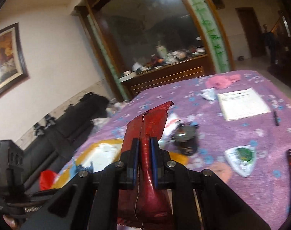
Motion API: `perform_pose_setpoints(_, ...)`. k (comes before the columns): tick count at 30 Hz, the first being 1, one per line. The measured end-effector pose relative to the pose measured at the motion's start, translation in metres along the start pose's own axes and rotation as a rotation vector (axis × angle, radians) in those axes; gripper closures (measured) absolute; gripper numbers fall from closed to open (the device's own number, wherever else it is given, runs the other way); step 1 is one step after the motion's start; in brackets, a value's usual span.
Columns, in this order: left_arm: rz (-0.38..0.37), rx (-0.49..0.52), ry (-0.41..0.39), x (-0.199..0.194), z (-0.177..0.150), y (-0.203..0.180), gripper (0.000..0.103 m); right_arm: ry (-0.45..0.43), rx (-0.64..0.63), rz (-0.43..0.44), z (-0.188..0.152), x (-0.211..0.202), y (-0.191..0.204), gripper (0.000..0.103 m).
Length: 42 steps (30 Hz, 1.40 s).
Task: Organize soft objects
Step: 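Carry the blue cloth and red bag into the foam tray and open both tools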
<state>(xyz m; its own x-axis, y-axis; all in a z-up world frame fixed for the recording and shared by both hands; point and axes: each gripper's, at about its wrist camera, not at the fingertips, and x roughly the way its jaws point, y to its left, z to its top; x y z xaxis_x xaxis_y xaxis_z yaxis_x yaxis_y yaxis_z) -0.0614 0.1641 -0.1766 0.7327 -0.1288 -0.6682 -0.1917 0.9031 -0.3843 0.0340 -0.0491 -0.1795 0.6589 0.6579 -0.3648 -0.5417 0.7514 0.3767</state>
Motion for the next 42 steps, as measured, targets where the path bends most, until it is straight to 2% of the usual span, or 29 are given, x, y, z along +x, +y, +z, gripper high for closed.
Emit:
perform_pose_setpoints(5, 0.08, -0.029, -0.036, -0.009, 0.009, 0.027, 0.074, 0.066, -0.007, 0.11, -0.006, 0.032, 0.03, 0.091)
perform_pose_setpoints(10, 0.148, -0.056, -0.048, -0.01, 0.015, 0.059, 0.074, 0.136, -0.014, 0.186, -0.016, 0.062, 0.057, 0.091)
perform_pose_setpoints(15, 0.208, -0.067, -0.025, -0.001, 0.018, 0.087, 0.074, 0.172, -0.044, 0.197, -0.024, 0.088, 0.079, 0.091)
perform_pose_setpoints(21, 0.318, -0.027, -0.004, 0.019, 0.02, 0.105, 0.073, 0.222, -0.062, 0.168, -0.038, 0.124, 0.091, 0.091)
perform_pose_setpoints(31, 0.353, -0.061, 0.065, 0.044, 0.015, 0.129, 0.071, 0.282, -0.104, 0.137, -0.061, 0.153, 0.093, 0.091)
perform_pose_setpoints(33, 0.345, -0.074, 0.079, 0.048, 0.014, 0.134, 0.065, 0.286, -0.109, 0.142, -0.065, 0.155, 0.094, 0.089)
perform_pose_setpoints(35, 0.333, -0.097, 0.086, 0.049, 0.014, 0.138, 0.055, 0.29, -0.116, 0.151, -0.067, 0.155, 0.095, 0.086)
perform_pose_setpoints(36, 0.323, -0.112, 0.083, 0.048, 0.014, 0.139, 0.045, 0.291, -0.122, 0.152, -0.068, 0.155, 0.096, 0.082)
perform_pose_setpoints(37, 0.312, -0.126, 0.074, 0.045, 0.014, 0.14, 0.036, 0.292, -0.129, 0.15, -0.068, 0.155, 0.097, 0.07)
perform_pose_setpoints(38, 0.308, -0.132, 0.063, 0.042, 0.014, 0.139, 0.033, 0.291, -0.132, 0.153, -0.069, 0.153, 0.096, 0.055)
perform_pose_setpoints(40, 0.309, -0.133, 0.036, 0.036, 0.013, 0.136, 0.027, 0.28, -0.13, 0.175, -0.067, 0.146, 0.096, 0.049)
perform_pose_setpoints(42, 0.306, -0.13, 0.021, 0.03, 0.013, 0.13, 0.026, 0.258, -0.134, 0.186, -0.063, 0.133, 0.093, 0.041)
